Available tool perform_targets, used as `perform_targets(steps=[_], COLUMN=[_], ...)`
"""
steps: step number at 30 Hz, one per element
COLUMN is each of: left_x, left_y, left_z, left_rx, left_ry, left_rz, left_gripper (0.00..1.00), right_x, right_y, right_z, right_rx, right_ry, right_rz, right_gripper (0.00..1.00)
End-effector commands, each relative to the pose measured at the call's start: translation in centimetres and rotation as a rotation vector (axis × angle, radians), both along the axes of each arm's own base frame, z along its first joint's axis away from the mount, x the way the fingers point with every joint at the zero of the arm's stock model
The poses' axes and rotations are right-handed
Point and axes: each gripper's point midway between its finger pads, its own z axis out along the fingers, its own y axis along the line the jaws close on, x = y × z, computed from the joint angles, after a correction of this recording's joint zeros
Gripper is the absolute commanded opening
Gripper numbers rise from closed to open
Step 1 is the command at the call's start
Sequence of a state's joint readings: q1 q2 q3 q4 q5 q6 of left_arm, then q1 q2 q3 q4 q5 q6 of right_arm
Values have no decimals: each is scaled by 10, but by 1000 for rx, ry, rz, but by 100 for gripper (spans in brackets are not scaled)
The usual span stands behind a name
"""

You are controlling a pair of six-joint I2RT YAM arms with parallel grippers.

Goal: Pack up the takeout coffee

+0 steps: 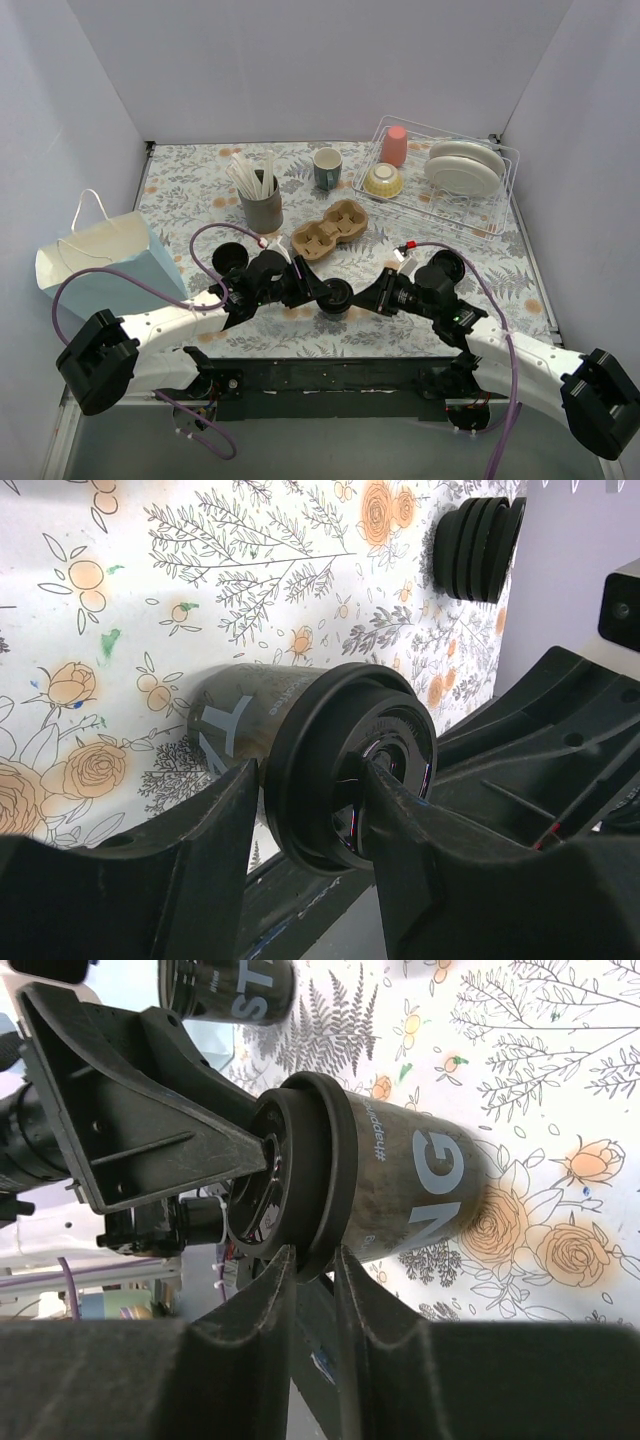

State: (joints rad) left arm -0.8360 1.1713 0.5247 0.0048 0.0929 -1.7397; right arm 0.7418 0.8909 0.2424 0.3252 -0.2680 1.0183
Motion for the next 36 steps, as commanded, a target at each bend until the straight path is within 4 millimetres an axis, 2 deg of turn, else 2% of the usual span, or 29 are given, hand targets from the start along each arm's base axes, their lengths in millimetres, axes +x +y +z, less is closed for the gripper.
perform_targets(steps=[1,6,10,12,19,23,29,34,36], left_x=[-33,-37,-39,-40,-43,-44,-45,-48,-48], left_y=[33,36,40,40,44,43,44,46,47], left_z=[-66,-76,-83,-85,-86,-87,-92,-97,-98], left_rx=[194,214,229,231,228,226,244,249,245], left_ry=[152,172,191,194,202,208,220,229,232], left_rz=[-8,-7,-1,1,15,14,16,21,23], left_gripper=[43,43,43,42,41,41,41,40,40], right_x=[-4,-8,-7,-4,20,15,6,2,-1], right_y=[-15,-29,-42,-45,-35,-31,-41,-44,-45], right_z=[-44,-71,-90,-93,-73,-87,-113,-120,-121], right_rx=[-100,-168,-253,-281,-363,-371,-421,-424,-423], right_ry=[48,59,66,43,-141,-126,-74,-63,-58], right_rz=[-41,-69,-97,-101,-25,24,30,32,35], right_gripper=[21,10,10,10,11,11,7,6,9])
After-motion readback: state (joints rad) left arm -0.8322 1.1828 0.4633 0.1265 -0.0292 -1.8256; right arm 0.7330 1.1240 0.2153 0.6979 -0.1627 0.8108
